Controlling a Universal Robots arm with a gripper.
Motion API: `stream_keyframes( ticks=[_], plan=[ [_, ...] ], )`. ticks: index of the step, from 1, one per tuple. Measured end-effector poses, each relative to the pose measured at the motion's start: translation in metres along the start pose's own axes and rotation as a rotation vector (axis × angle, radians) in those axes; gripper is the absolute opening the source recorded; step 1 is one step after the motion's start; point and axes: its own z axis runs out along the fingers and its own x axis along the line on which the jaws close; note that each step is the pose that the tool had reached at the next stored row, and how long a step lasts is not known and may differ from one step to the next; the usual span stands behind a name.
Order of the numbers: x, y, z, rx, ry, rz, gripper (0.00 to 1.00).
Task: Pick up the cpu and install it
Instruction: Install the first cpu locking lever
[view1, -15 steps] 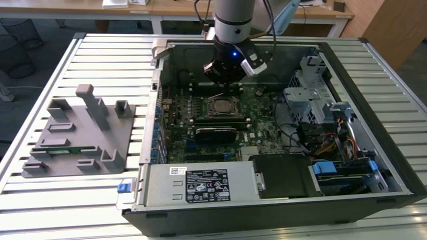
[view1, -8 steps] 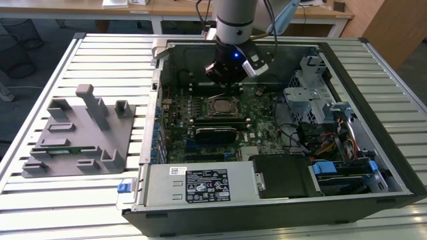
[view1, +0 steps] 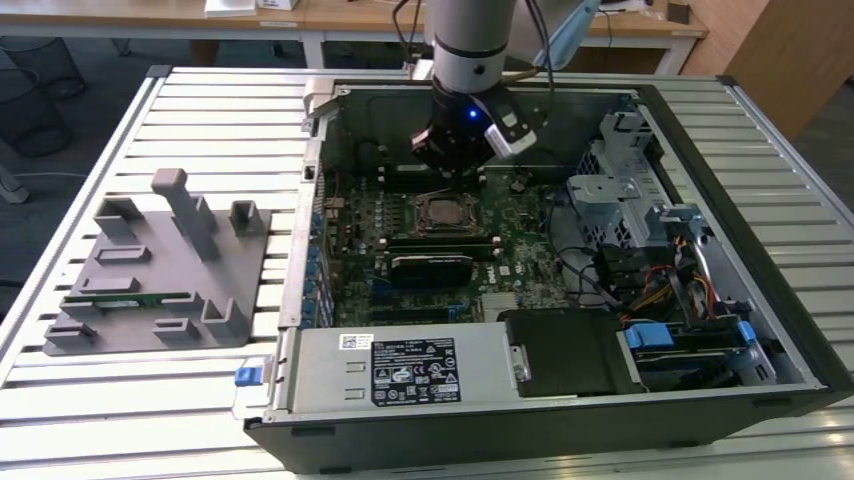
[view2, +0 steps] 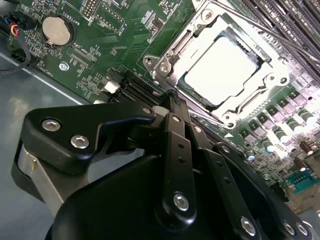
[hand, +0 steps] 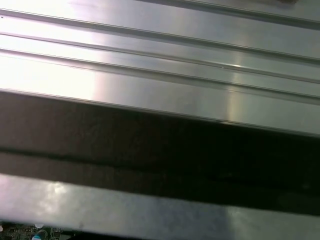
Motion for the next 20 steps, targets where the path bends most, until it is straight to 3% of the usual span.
stream_keyframes(
  ticks=[14,20],
  plan=[
    [-0.0007,-0.0006,0.0096,0.0003,0.0001,0.0,0.11],
    [-0.001,-0.0007,0.0109,0.0105,0.0012,0.0,0.11]
  ],
)
